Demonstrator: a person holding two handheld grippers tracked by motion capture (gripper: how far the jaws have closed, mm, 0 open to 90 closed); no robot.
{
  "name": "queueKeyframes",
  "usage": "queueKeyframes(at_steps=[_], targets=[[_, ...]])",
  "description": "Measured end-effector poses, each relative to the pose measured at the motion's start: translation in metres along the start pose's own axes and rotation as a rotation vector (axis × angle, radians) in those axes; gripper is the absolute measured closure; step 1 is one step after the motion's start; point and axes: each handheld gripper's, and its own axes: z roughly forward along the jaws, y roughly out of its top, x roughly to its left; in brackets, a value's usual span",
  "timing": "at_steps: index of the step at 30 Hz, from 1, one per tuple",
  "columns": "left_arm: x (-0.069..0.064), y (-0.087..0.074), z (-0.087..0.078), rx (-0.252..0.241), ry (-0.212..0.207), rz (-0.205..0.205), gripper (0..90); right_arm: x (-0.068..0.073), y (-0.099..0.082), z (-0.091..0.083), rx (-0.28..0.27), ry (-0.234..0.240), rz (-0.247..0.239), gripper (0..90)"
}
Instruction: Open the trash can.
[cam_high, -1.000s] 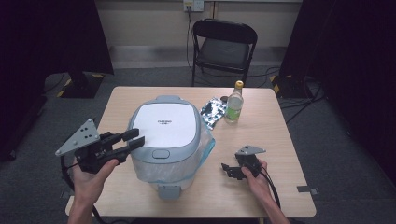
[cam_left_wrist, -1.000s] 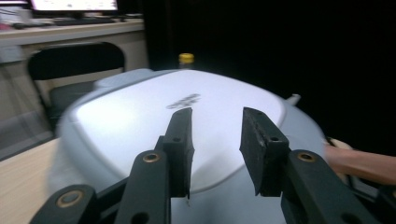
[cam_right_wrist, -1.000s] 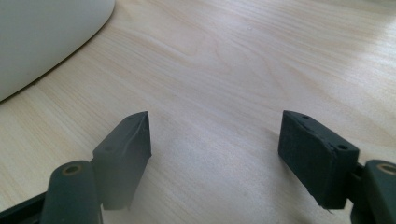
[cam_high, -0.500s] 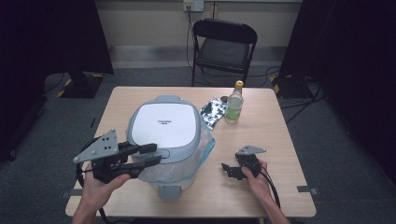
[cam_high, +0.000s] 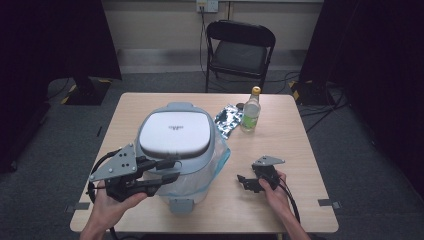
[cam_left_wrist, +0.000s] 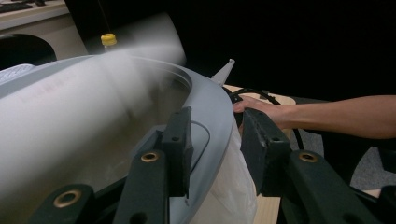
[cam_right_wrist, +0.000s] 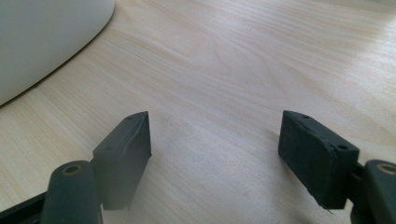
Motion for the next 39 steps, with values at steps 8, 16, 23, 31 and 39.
queueKeyframes(at_steps=[8,16,23,31,39], targets=[[0.011,0.002,0.0,-0.007,0.023,-0.029,61.4,0.0,0.0,0.0,0.001,0.002,0.007,24.5],[0.025,-0.002,-0.002,-0.053,0.056,-0.08,61.5,-0.001,0.0,0.0,0.0,0.005,0.007,24.6],[0.05,-0.009,-0.016,-0.148,0.142,-0.179,61.6,-0.001,0.0,0.0,0.0,0.005,0.009,24.5],[0.071,-0.022,-0.031,-0.167,0.246,-0.254,61.1,-0.001,0.0,0.0,-0.001,0.006,0.011,24.5],[0.088,-0.041,-0.043,-0.181,0.329,-0.323,59.5,-0.001,0.0,0.0,0.0,0.005,0.008,24.5]])
